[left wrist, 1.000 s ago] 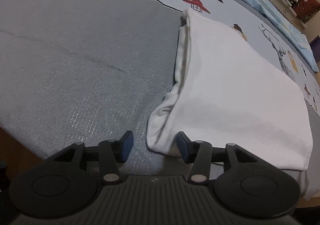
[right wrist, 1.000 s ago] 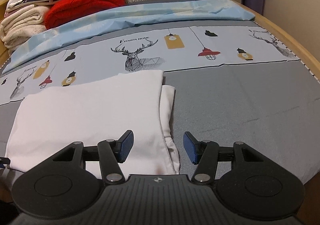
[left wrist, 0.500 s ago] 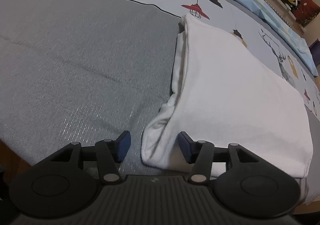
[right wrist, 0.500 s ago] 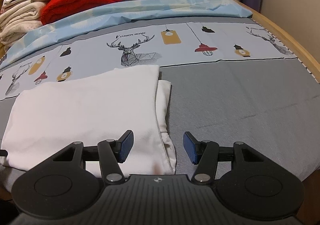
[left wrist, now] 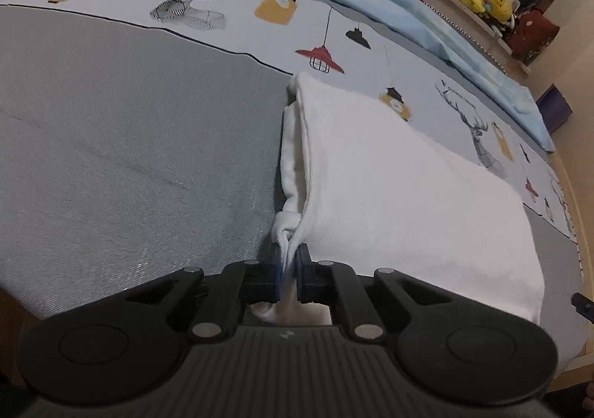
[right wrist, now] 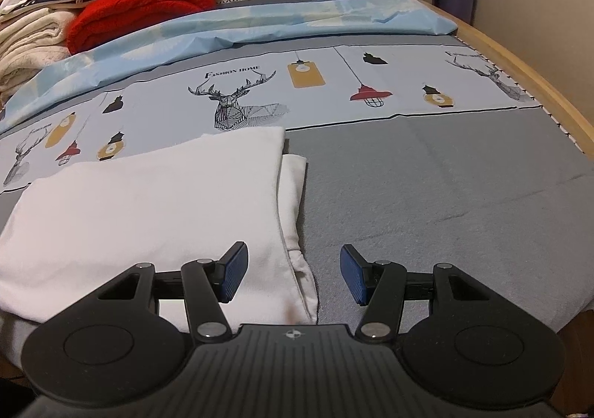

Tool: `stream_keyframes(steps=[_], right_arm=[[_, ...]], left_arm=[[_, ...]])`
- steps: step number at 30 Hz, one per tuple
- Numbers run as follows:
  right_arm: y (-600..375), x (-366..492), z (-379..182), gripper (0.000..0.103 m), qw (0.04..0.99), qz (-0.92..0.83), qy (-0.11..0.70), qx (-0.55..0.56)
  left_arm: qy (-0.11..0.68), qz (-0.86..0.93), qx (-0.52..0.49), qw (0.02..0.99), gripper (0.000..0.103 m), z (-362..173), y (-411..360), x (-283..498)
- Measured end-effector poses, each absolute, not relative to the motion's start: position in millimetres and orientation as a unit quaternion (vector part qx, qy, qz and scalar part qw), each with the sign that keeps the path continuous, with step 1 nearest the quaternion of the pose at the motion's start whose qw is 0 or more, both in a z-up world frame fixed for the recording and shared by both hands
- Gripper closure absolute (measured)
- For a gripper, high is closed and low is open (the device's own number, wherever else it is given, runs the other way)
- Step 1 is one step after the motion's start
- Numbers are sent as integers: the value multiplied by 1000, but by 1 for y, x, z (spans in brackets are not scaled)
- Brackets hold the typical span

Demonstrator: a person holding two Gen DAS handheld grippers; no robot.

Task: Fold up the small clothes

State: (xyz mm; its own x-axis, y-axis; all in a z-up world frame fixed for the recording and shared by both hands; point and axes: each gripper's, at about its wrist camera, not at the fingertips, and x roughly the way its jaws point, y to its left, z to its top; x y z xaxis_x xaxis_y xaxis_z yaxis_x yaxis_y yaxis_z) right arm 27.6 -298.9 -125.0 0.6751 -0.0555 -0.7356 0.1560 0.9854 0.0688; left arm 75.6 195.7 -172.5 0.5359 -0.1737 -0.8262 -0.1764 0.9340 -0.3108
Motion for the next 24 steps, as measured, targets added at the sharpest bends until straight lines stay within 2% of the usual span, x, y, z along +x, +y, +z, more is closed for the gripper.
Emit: stream_keyframes(steps=[15,20,24], right_arm=[[-310,27,-115,46,916,-95,380,81],[-324,23,-98,46,933,-117,329,82],[-341,22,-85,46,943,-129,291,99]], left_arm=[[478,74,-132,865,96,-164,205,68],[415,24,-91,905,97,-110,167,71],[376,-52,-77,922,97,-57,99,83]])
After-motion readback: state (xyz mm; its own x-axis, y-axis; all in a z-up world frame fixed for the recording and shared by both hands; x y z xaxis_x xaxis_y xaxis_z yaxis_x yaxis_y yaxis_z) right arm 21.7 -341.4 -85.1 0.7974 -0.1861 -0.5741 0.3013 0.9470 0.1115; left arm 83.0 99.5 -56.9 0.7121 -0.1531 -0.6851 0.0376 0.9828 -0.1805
